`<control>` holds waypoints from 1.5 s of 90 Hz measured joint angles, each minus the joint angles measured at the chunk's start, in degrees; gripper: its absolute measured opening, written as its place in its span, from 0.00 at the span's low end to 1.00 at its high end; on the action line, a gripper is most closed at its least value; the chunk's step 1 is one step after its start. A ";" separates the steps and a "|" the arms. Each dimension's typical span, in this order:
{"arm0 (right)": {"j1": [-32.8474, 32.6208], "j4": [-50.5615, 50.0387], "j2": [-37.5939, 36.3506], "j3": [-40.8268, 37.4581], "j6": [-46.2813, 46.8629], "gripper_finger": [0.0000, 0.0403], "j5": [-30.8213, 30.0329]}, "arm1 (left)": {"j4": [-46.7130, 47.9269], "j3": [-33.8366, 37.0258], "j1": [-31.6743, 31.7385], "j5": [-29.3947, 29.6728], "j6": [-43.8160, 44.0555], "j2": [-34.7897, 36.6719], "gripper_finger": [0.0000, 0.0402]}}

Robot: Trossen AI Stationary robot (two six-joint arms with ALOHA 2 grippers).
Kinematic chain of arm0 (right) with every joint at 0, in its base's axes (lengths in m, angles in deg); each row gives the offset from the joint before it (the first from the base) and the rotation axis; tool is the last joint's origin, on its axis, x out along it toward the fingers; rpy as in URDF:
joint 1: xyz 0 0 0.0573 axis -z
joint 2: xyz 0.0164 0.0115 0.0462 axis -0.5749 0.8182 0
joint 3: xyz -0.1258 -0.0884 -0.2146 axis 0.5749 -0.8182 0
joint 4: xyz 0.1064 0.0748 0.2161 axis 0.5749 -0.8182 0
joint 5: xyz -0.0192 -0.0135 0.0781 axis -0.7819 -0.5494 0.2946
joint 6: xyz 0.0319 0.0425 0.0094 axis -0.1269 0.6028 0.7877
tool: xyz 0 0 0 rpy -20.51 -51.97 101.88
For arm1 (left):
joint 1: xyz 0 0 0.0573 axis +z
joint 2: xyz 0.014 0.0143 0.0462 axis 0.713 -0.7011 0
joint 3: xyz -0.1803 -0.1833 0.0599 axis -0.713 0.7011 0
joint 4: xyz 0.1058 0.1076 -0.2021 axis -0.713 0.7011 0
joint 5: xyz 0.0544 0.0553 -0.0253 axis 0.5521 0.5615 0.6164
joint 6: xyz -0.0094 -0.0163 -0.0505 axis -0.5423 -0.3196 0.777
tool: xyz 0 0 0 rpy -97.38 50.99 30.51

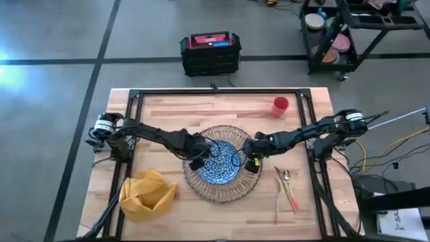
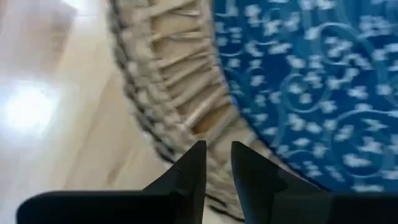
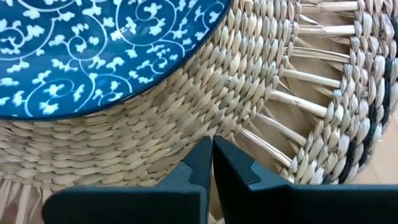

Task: Set table place
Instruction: Adjust the blue plate on the brown placemat

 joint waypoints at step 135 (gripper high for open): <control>1.36 -5.07 -0.84 0.00 0.39 0.00 -1.70 | -1.08 0.26 0.69 -2.37 3.33 0.39 0.15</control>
